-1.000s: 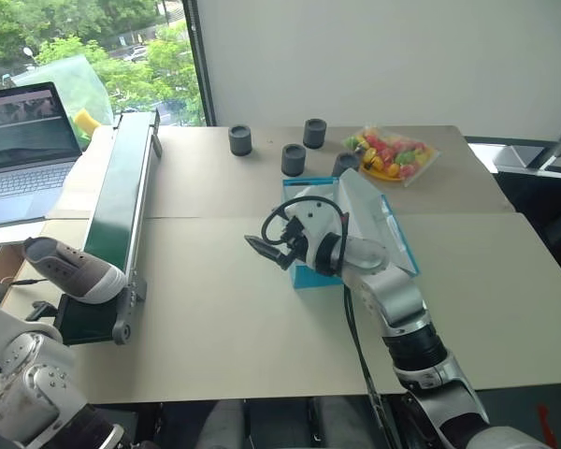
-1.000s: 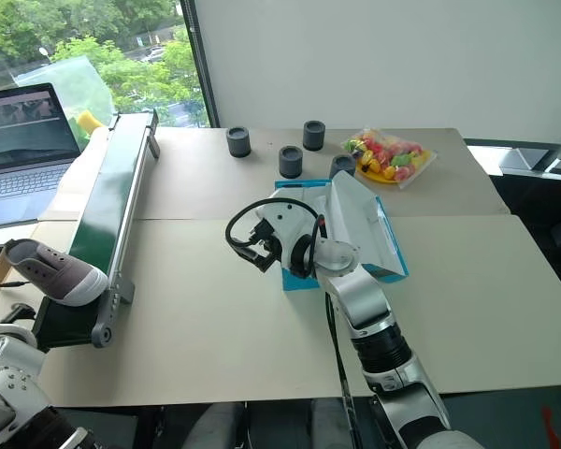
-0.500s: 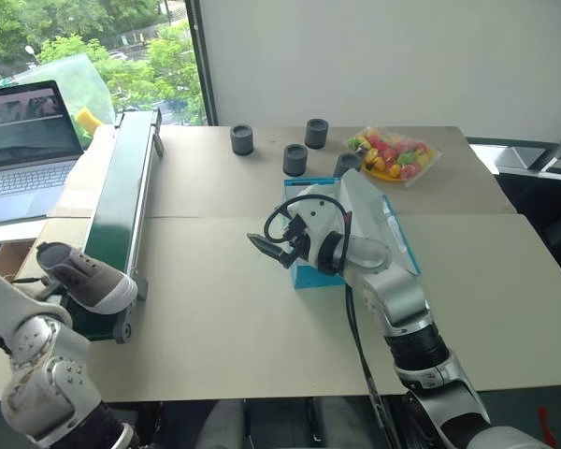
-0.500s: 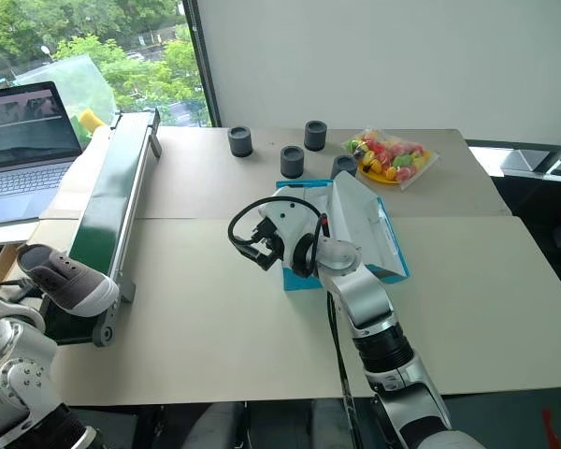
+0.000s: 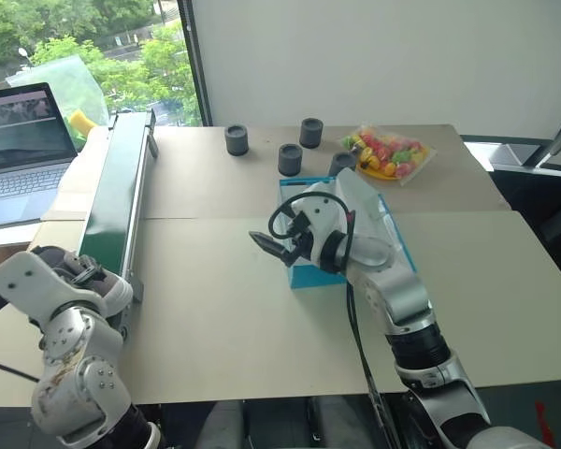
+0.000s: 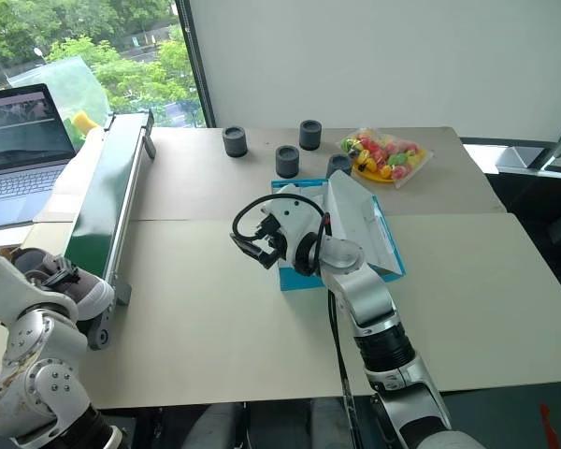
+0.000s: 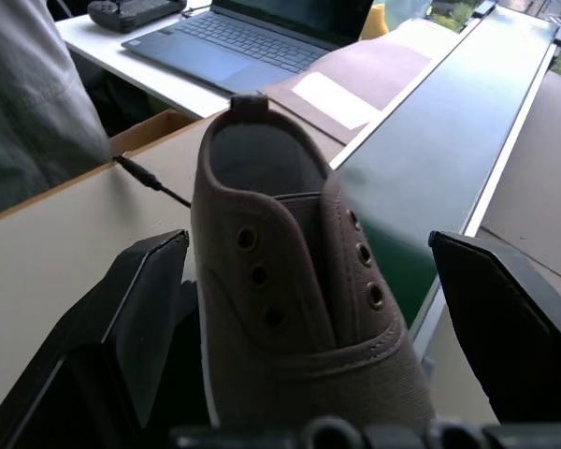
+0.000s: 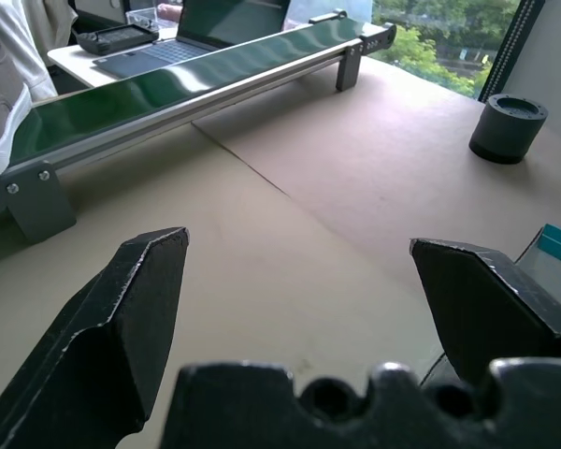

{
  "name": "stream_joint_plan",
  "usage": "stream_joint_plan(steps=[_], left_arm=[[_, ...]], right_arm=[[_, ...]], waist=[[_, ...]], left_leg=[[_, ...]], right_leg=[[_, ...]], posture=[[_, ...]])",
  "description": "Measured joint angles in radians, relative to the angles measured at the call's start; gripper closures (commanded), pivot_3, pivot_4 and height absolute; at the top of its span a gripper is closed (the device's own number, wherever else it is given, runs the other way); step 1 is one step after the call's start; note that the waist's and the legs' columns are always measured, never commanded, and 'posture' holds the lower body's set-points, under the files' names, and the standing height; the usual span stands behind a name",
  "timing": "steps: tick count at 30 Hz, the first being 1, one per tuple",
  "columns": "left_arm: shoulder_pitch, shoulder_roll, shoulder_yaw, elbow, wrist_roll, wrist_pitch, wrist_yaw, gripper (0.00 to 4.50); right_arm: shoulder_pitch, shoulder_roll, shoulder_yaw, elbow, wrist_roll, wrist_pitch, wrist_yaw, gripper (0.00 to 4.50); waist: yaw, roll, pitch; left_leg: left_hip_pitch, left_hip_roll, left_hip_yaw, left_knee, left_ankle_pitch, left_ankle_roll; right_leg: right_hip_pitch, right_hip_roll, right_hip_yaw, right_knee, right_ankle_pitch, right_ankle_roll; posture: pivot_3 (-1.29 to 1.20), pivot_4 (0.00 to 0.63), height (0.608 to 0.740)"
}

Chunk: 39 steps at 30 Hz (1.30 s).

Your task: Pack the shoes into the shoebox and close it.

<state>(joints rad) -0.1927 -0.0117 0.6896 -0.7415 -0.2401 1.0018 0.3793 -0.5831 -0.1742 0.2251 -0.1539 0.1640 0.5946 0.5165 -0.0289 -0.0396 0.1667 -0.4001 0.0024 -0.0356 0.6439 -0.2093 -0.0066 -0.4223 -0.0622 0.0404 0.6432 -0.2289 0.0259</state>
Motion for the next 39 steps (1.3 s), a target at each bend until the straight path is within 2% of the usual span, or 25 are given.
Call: stream_joint_plan(steps=[11,20,28,31,36,37,39], left_arm=[[-0.074,-0.034,0.027,0.101,-0.041,0.016,0.005,0.07],[-0.196,-0.119,0.136,0.098,-0.095,0.100,0.130,0.07],[-0.200,-0.119,0.128,0.093,-0.098,0.150,0.179,0.07],[-0.200,-0.119,0.130,0.093,-0.098,0.156,0.181,0.79],[-0.199,-0.119,0.134,0.100,-0.099,0.163,0.184,2.57],[-0.199,-0.119,0.136,0.102,-0.099,0.165,0.186,2.80],[-0.199,-0.119,0.136,0.102,-0.099,0.169,0.186,2.80]], right_arm=[[0.000,-0.004,-0.011,-0.001,0.016,0.002,-0.005,0.00],[0.000,-0.004,-0.024,-0.024,0.019,0.020,-0.008,0.00],[-0.002,0.005,-0.051,-0.034,0.055,0.047,-0.020,0.00],[-0.010,0.005,-0.053,-0.034,0.055,0.049,-0.027,0.00],[-0.021,0.005,-0.061,-0.037,0.057,0.050,-0.038,0.00],[-0.021,0.004,-0.062,-0.037,0.057,0.050,-0.039,0.00],[-0.021,0.005,-0.063,-0.037,0.057,0.051,-0.041,0.00]], waist=[[0.009,0.000,0.000],[0.017,0.000,0.000],[0.016,0.001,-0.001],[0.017,0.002,-0.001],[0.022,0.003,-0.001],[0.023,0.003,-0.001],[0.028,0.003,-0.002]], left_leg=[[0.000,0.000,0.000,0.000,0.000,0.000],[0.000,-0.001,0.000,0.000,0.000,0.000],[0.001,-0.001,0.000,0.000,0.000,0.000],[0.001,-0.001,0.000,0.000,0.000,0.000],[0.001,-0.002,0.000,0.000,0.000,0.000],[0.002,-0.002,0.000,0.001,0.000,0.000],[0.002,-0.002,-0.001,0.001,0.000,0.000]], right_leg=[[0.000,0.000,0.000,-0.001,0.000,0.000],[0.001,0.000,0.000,-0.001,0.000,0.000],[0.002,0.000,0.000,-0.001,0.000,0.000],[0.002,-0.001,0.000,-0.001,0.000,0.000],[0.003,-0.001,0.000,-0.001,0.000,0.000],[0.003,-0.001,0.000,-0.001,0.000,0.000],[0.003,-0.001,-0.001,0.000,0.000,0.000]], posture=[[0.00,0.150,0.740],[0.00,0.150,0.740],[0.00,0.150,0.740],[0.00,0.150,0.740],[0.00,0.150,0.740],[0.00,0.150,0.740],[0.00,0.150,0.740]])
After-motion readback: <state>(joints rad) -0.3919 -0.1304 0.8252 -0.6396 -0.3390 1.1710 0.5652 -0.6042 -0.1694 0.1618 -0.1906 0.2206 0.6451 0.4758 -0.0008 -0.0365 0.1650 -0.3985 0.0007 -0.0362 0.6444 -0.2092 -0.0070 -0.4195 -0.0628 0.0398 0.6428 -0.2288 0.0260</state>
